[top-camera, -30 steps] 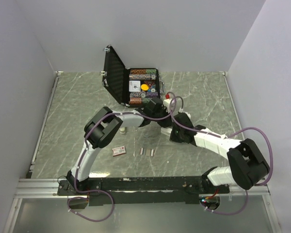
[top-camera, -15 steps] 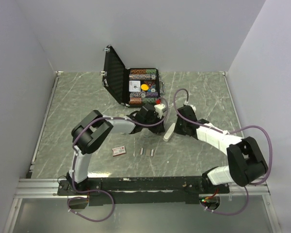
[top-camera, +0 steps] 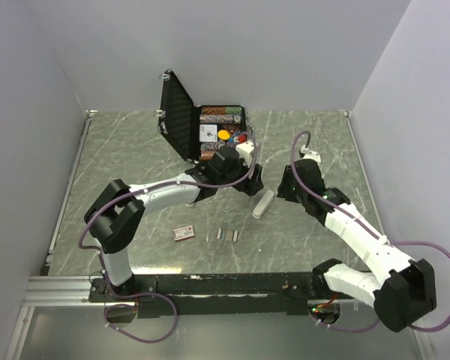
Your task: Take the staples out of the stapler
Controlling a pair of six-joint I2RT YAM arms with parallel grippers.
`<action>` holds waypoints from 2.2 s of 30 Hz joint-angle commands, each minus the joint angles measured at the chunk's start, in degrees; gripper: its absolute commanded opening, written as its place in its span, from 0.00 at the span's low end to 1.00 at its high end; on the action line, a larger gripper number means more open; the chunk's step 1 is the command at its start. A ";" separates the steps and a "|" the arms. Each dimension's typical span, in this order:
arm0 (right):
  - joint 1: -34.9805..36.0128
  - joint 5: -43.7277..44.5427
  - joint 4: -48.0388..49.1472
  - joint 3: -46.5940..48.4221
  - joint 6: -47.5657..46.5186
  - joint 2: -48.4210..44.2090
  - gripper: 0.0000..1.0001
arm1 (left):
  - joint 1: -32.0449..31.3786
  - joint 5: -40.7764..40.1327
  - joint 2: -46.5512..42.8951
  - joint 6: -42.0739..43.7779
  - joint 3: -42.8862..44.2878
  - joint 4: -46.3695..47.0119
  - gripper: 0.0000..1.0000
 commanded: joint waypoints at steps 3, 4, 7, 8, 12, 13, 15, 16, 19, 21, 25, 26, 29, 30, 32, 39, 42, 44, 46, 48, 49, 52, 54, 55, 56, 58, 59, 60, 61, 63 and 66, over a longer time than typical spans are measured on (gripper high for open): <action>-1.73 -2.07 -4.60 4.20 -2.76 -3.75 0.52 | -3.95 -2.42 3.40 2.81 5.91 -3.41 0.78; -1.82 -2.52 -4.78 4.20 -2.67 -4.45 0.52 | -4.48 -3.13 4.28 3.17 6.61 -3.58 0.79; -1.82 -3.05 -6.27 4.81 -2.58 -7.00 0.54 | -5.89 -6.90 7.27 4.66 8.72 -4.55 0.82; -1.82 -3.05 -6.88 4.99 -2.67 -7.97 0.54 | -6.24 -7.44 8.15 4.92 9.34 -4.90 0.83; -1.90 -2.35 -8.64 5.51 -3.02 -10.87 0.56 | -6.86 -7.53 10.79 5.28 10.84 -4.55 0.83; -1.90 -2.17 -8.82 5.51 -3.11 -11.48 0.56 | -6.86 -9.53 11.32 5.28 11.10 -4.73 0.84; -1.91 -2.26 -8.82 5.43 -3.11 -12.28 0.57 | -6.95 -10.78 12.11 5.63 11.63 -4.90 0.84; -1.90 -2.61 -8.91 5.34 -3.20 -12.46 0.57 | -6.95 -11.30 12.46 5.63 11.72 -4.82 0.84; -1.91 -3.13 -8.65 4.64 -2.93 -12.72 0.57 | -7.03 -11.05 13.34 5.72 12.16 -4.20 0.84; -1.91 -3.57 -8.39 4.11 -2.67 -12.72 0.57 | -7.12 -10.43 14.04 5.37 12.51 -3.59 0.84; -1.99 -4.28 -7.95 3.32 -2.41 -13.16 0.57 | -7.38 -9.73 15.63 5.19 13.91 -3.32 0.84; -1.99 -4.45 -7.95 3.23 -2.41 -13.25 0.57 | -7.56 -9.73 15.98 5.36 14.35 -3.58 0.84; -1.99 -4.63 -8.03 3.32 -2.32 -13.16 0.57 | -8.00 -9.90 17.21 5.63 16.20 -4.55 0.83; -1.99 -4.72 -8.03 3.32 -2.32 -13.16 0.57 | -8.17 -10.16 17.39 5.72 16.20 -4.38 0.83; -2.08 -4.89 -7.77 3.05 -2.23 -13.42 0.57 | -8.35 -10.60 17.74 5.72 16.29 -4.38 0.82; -1.99 -5.42 -7.33 2.44 -2.14 -13.34 0.57 | -8.79 -12.54 18.18 6.24 16.46 -4.55 0.76; -2.08 -5.51 -7.24 2.26 -2.05 -13.34 0.57 | -9.05 -13.33 18.70 6.42 16.81 -4.73 0.72; -1.99 -5.51 -7.33 2.18 -2.05 -13.42 0.57 | -9.23 -13.42 19.06 6.51 16.90 -4.82 0.70; -1.99 -5.42 -7.33 2.00 -2.05 -13.69 0.57 | -9.41 -13.51 19.41 6.51 16.90 -4.90 0.68; -1.99 -5.42 -7.33 1.82 -1.97 -13.86 0.57 | -9.49 -13.68 19.50 6.51 16.47 -4.38 0.67; -2.08 -5.42 -7.42 1.91 -1.88 -14.04 0.57 | -9.58 -13.59 19.50 6.42 16.46 -4.29 0.67; -1.99 -5.34 -7.86 1.91 -1.79 -14.48 0.57 | -9.67 -13.77 19.85 6.25 16.55 -4.11 0.63; -2.08 -5.16 -8.21 1.74 -1.70 -15.00 0.57 | -9.67 -13.68 20.02 6.25 16.55 -4.02 0.61; -1.99 -4.98 -8.12 1.74 -1.62 -15.18 0.57 | -9.67 -13.77 20.11 6.07 16.47 -3.85 0.60; -2.08 -5.07 -8.38 1.56 -1.61 -15.62 0.57 | -9.67 -13.94 20.20 6.16 16.46 -3.76 0.58; -1.99 -4.90 -8.65 1.47 -1.53 -15.97 0.57 | -9.67 -13.94 20.38 5.98 16.46 -3.67 0.51; -1.99 -4.81 -8.74 1.30 -1.53 -16.06 0.57 | -9.67 -14.12 20.29 5.72 16.38 -3.59 0.46; -2.08 -4.81 -8.82 1.21 -1.53 -16.32 0.57 | -9.76 -14.29 20.20 5.72 16.38 -3.58 0.42; -1.99 -4.81 -8.82 1.12 -1.44 -16.32 0.57 | -9.76 -15.08 20.03 5.37 16.38 -3.58 0.37; -1.99 -4.72 -8.91 0.95 -1.44 -16.41 0.57 | -9.76 -15.70 19.24 5.28 16.20 -3.76 0.27; -1.99 -4.63 -8.82 0.68 -1.79 -16.06 0.57 | -9.76 -16.84 16.61 5.28 14.89 -3.76 0.07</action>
